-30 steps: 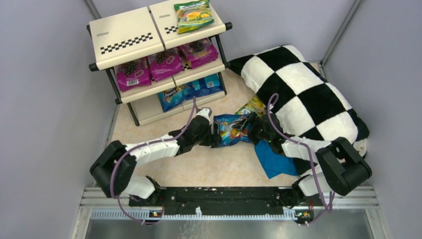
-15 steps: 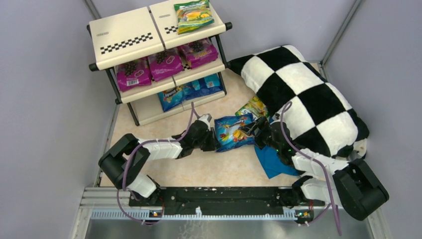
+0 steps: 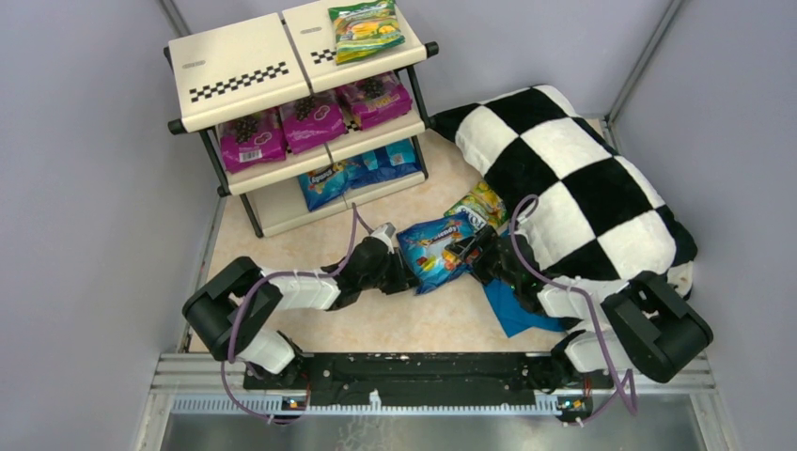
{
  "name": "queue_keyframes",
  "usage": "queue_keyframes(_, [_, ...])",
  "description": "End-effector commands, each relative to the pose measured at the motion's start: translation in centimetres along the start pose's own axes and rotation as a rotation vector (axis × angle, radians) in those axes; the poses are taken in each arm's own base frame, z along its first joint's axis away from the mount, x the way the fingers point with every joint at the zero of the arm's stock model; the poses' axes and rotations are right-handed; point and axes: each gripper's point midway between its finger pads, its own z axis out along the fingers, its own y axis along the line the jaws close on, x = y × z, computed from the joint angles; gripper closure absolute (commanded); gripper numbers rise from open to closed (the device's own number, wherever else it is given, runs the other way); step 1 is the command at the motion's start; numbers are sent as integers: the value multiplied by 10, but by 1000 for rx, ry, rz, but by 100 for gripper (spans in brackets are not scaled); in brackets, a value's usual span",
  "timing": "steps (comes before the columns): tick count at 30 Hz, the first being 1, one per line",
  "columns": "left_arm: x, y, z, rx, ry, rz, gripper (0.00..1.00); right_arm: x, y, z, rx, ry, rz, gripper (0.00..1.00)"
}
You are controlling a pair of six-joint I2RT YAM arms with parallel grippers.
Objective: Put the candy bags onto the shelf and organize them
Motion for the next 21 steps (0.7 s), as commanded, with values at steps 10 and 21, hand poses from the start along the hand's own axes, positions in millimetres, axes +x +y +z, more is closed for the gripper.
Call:
queue_keyframes(10, [-19,-4,-23,-43,-82,117,69,-19,36,-1,-130,-86,-145,26])
queue_keyframes(21, [-4,0,1,-16,-11,92,30,16,33,26,-176,113,-72,25])
